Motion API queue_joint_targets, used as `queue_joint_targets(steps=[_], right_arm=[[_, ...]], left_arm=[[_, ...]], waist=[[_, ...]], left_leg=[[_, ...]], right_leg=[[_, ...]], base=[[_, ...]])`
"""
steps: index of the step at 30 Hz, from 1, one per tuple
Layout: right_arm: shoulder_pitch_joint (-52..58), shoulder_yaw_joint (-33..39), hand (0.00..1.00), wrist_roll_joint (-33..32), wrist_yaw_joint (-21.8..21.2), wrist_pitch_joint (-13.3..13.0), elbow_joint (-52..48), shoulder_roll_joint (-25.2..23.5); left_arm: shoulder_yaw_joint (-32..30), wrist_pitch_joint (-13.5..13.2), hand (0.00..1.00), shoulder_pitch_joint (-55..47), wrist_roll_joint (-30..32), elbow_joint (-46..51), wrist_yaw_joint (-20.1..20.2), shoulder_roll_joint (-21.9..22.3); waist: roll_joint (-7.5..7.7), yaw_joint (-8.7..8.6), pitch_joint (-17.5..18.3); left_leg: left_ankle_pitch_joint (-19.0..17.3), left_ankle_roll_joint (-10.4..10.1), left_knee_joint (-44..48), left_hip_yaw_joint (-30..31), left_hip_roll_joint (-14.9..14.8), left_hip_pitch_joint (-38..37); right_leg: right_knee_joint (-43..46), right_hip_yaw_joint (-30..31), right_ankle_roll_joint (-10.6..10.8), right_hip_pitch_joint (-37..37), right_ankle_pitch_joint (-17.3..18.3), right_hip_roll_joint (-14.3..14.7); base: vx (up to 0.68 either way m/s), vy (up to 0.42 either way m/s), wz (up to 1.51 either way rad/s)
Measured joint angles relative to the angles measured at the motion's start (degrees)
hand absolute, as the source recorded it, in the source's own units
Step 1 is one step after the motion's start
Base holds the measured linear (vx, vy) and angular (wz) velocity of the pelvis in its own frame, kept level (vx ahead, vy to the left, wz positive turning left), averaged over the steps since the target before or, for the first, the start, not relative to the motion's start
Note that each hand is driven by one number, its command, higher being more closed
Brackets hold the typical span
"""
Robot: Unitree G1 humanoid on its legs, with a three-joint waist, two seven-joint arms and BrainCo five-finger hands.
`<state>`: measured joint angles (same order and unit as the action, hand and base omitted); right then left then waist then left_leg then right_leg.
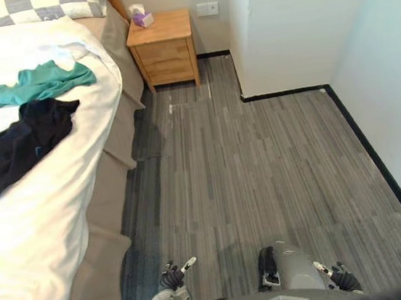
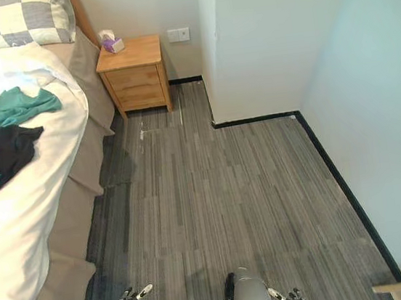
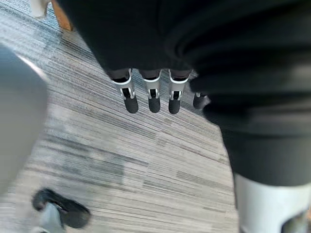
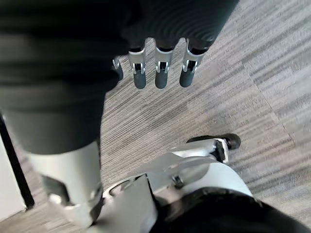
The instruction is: Tidy the bed and pick cloth on bed and put in laundry
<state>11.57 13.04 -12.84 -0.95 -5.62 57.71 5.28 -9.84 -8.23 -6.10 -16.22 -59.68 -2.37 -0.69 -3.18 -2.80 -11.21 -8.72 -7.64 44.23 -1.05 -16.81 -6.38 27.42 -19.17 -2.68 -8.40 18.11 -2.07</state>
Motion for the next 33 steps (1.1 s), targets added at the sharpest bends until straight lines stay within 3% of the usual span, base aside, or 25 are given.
queue_joint_targets(steps=[1, 3, 5, 6, 8, 10, 11, 12, 13, 15, 16, 17, 18, 19, 20, 21, 22, 23, 25, 28, 30, 31, 33], right_arm=[[-0.4, -0.1, 0.0, 0.8, 0.1, 0.0, 0.1, 0.2], [-0.5, -0.5, 0.0, 2.0, 0.1, -0.1, 0.5, 0.0], [-0.6, -0.5, 0.0, 3.1, -0.1, -0.6, 0.2, 0.1], [-1.1, -0.5, 0.0, 3.7, -0.2, -0.8, -0.7, 0.1], [-2.2, -0.6, 0.0, 5.2, -0.7, -1.2, -1.6, -0.5], [-2.7, -1.1, 0.0, 5.3, -1.2, -2.2, -1.7, -1.4], [-2.8, -2.0, 0.0, 5.3, -1.2, -2.9, -1.8, -1.3], [-2.7, -2.9, 0.0, 5.3, -1.2, -2.9, -1.7, -1.3], [-3.5, -4.9, 0.0, 5.3, -1.3, -3.1, -1.7, -1.8], [-4.8, -6.5, 0.0, 5.7, -1.4, -3.2, -1.5, -2.5], [-6.1, -7.2, 0.0, 7.1, -1.4, -2.8, -1.1, -4.0], [-7.3, -7.2, 0.0, 7.6, -1.3, -2.6, -0.5, -4.7], [-6.6, -7.4, 0.0, 7.7, -1.2, -1.9, 0.1, -4.3], [-7.1, -7.5, 0.0, 7.5, -0.8, -1.3, 1.6, -4.5], [-7.3, -7.4, 0.0, 7.5, -0.9, -1.0, 2.1, -4.5], [-7.7, -6.7, 0.0, 7.4, -0.8, -0.4, 2.4, -4.2], [-8.0, -5.8, 0.0, 7.2, -0.6, -0.5, 2.2, -3.9], [-8.2, -5.2, 0.0, 7.2, -0.5, -0.5, 2.2, -3.8], [-8.8, -4.8, 0.0, 6.9, -0.3, -0.6, 2.1, -2.2], [-9.1, -4.7, 0.0, 5.9, -0.4, -1.7, 1.6, -1.8], [-9.4, -4.5, 0.0, 4.1, -0.8, -2.5, 1.4, -2.0], [-9.4, -4.4, 0.0, 3.3, -1.0, -2.9, 1.0, -2.1], [-9.2, -3.9, 0.0, 2.8, -1.1, -3.0, 0.5, -2.1]], left_arm=[[-1.8, -0.5, 0.0, -0.4, 0.2, 0.7, 0.1, 0.4], [-2.6, -1.2, 0.0, -0.7, 0.8, 2.9, 0.1, 0.0], [-2.5, -2.1, 0.0, -0.8, 1.3, 4.9, 0.8, 0.7], [-2.6, -2.7, 0.0, -0.8, 1.4, 5.8, 1.2, 0.9], [-2.6, -3.0, 0.0, -0.8, 1.8, 6.7, 1.3, 0.5], [-2.5, -3.3, 0.0, -0.1, 1.8, 6.7, 1.2, 0.3], [-2.4, -3.2, 0.0, 0.3, 1.6, 6.7, 1.2, 0.3], [-2.3, -3.1, 0.0, 0.5, 1.1, 6.6, 1.1, 0.3], [-1.6, -2.3, 0.0, 1.6, 1.0, 6.6, 0.9, -0.9], [-1.4, -1.9, 0.0, 2.8, 0.4, 6.3, 0.7, -1.8], [-2.1, -2.1, 0.0, 3.2, -1.8, 6.5, 0.7, -2.7], [-2.0, -2.3, 0.0, 3.5, -2.7, 6.6, 0.8, -3.5], [-0.1, -1.3, 0.0, 3.6, -2.7, 6.0, 0.7, -4.0], [1.5, -0.7, 0.0, 3.2, -2.9, 4.8, 1.1, -4.1], [1.8, -0.5, 0.0, 3.5, -2.2, 4.4, 0.9, -4.3], [2.1, 0.3, 0.0, 3.5, -0.6, 4.1, 0.9, -4.8], [2.2, 0.6, 0.0, 3.5, 0.0, 3.6, 0.7, -4.7], [2.4, 0.7, 0.0, 3.5, 0.1, 3.0, 0.6, -4.8], [4.9, 0.7, 0.0, 3.4, 0.1, 2.1, -0.1, -4.9], [7.7, 0.5, 0.0, 3.0, 0.1, 1.4, -0.2, -5.3], [8.1, 0.6, 0.0, 3.7, 0.1, -0.2, -0.5, -5.1], [8.2, 0.6, 0.0, 4.4, 0.2, -0.2, -0.5, -5.2], [8.1, 0.6, 0.0, 4.2, 1.4, -0.2, -0.6, -5.0]], waist=[[-0.3, 0.38, -0.3], [0.7, 1.3, -0.5], [0.84, 3.19, -0.5], [0.93, 4.17, -0.6], [1.85, 4.24, -1.3], [3.23, 4.35, -1.9], [3.36, 4.76, -2.0], [3.7, 5.59, -1.9], [5.15, 5.26, -1.8], [6.12, 5.46, -2.6], [6.26, 7.05, -4.0], [6.29, 7.23, -4.3], [6.84, 6.61, -2.4], [6.92, 6.52, -1.9], [8.32, 6.04, -1.1], [8.69, 5.66, -1.0], [8.23, 5.25, -1.4], [8.09, 5.14, -1.6], [6.6, 4.88, -2.4], [5.37, 3.9, -3.0], [5.39, 3.38, -3.1], [5.36, 3.09, -3.1], [5.26, 3.06, -3.3]], left_leg=[[-1.0, 0.7, 11.3, -0.2, -0.9, 6.1], [-3.0, 1.5, 18.6, -2.4, 0.7, 13.7], [-5.2, 2.6, 15.6, -6.2, 2.5, 19.4], [-6.4, 3.8, 9.5, -9.6, 3.4, 21.7], [-6.2, 4.5, -3.4, -14.7, 5.5, 23.2], [-1.3, 4.7, -19.4, -19.8, 8.2, 23.3], [4.5, 5.4, -27.4, -21.5, 8.9, 23.7], [10.0, 6.7, -28.2, -22.7, 9.2, 23.2], [8.1, 11.9, -27.2, -24.0, 11.3, 22.6], [4.8, 13.4, -20.7, -25.6, 9.4, 23.8], [3.3, 13.9, -9.1, -27.1, 5.2, 26.5], [0.9, 10.2, -6.3, -27.3, 5.6, 28.5], [1.5, 9.9, -18.8, -25.4, 8.9, 26.4], [-0.8, 12.6, -17.9, -25.3, 11.3, 26.1], [-1.9, 13.7, -18.0, -25.4, 12.9, 25.3], [-4.0, 13.6, -18.1, -25.1, 15.5, 24.0], [-5.6, 13.6, -18.8, -24.2, 17.2, 21.8], [-5.9, 13.6, -19.8, -23.7, 18.1, 20.1], [-6.4, 13.2, -25.9, -21.5, 19.6, 10.3], [-6.5, 12.7, -30.4, -18.8, 18.8, 3.0], [-7.4, 11.3, -32.3, -15.4, 17.1, -0.1], [-8.1, 10.1, -33.4, -12.8, 16.0, -1.9], [-9.2, 8.5, -34.1, -10.7, 15.0, -4.5]], right_leg=[[-4.2, 0.0, -0.3, 4.6, -0.2, 1.8], [-9.1, 0.0, -1.6, 10.3, -0.6, 2.3], [-12.5, 0.9, -1.4, 14.2, -0.4, 2.3], [-13.8, 1.4, -0.7, 15.9, -0.8, 1.8], [-15.1, 2.5, 0.3, 18.7, -0.2, 0.4], [-16.8, 3.7, 2.1, 21.4, 0.9, -1.9], [-18.5, 4.7, 3.4, 23.3, 1.4, -2.9], [-19.7, 6.0, 4.4, 24.8, 1.4, -3.7], [-20.7, 7.4, 4.7, 25.7, -0.5, -5.5], [-21.7, 9.6, 4.5, 26.4, -5.0, -6.0], [-22.1, 11.0, 4.9, 28.2, -9.2, -5.8], [-21.2, 11.4, 5.9, 28.6, -10.2, -5.8], [-18.4, 11.3, 6.7, 28.7, -9.9, -7.5], [-13.3, 11.1, 8.9, 28.5, -8.3, -9.4], [-9.1, 10.6, 9.3, 27.3, -8.3, -11.2], [3.4, 10.9, 12.1, 21.9, -11.2, -14.1], [16.4, 11.6, 13.1, 15.9, -13.6, -16.1], [22.3, 11.6, 13.2, 13.3, -12.5, -16.6], [31.8, 8.3, 10.6, 6.5, -6.4, -15.7], [26.1, 3.9, 8.6, 0.7, -1.7, -12.2], [13.1, 1.7, 7.5, -4.6, -1.7, -9.0], [1.2, 1.0, 7.5, -6.7, -4.8, -7.3], [-10.1, 1.2, 6.7, -7.9, -10.2, -5.9]], base=[[0.46, -0.183, 0.31], [0.36, -0.106, 0.23], [0.38, -0.029, -0.23], [0.51, 0.068, -0.45], [0.49, 0.119, -0.42], [0.48, 0.154, -0.45], [0.55, 0.23, -0.54], [0.71, 0.3, -0.48], [0.65, 0.27, -0.28], [0.66, 0.278, -0.3], [0.58, 0.262, -0.43], [0.45, 0.267, -0.21], [0.39, 0.311, 0.1], [0.39, 0.305, 0.32], [0.43, 0.271, 0.42], [0.51, 0.283, 0.46], [0.42, 0.244, 0.36], [0.42, 0.215, 0.35], [0.5, 0.184, 0.36], [0.43, 0.061, 0.56], [0.46, -0.107, 0.86], [0.57, -0.189, 0.92], [0.55, -0.214, 0.73]])
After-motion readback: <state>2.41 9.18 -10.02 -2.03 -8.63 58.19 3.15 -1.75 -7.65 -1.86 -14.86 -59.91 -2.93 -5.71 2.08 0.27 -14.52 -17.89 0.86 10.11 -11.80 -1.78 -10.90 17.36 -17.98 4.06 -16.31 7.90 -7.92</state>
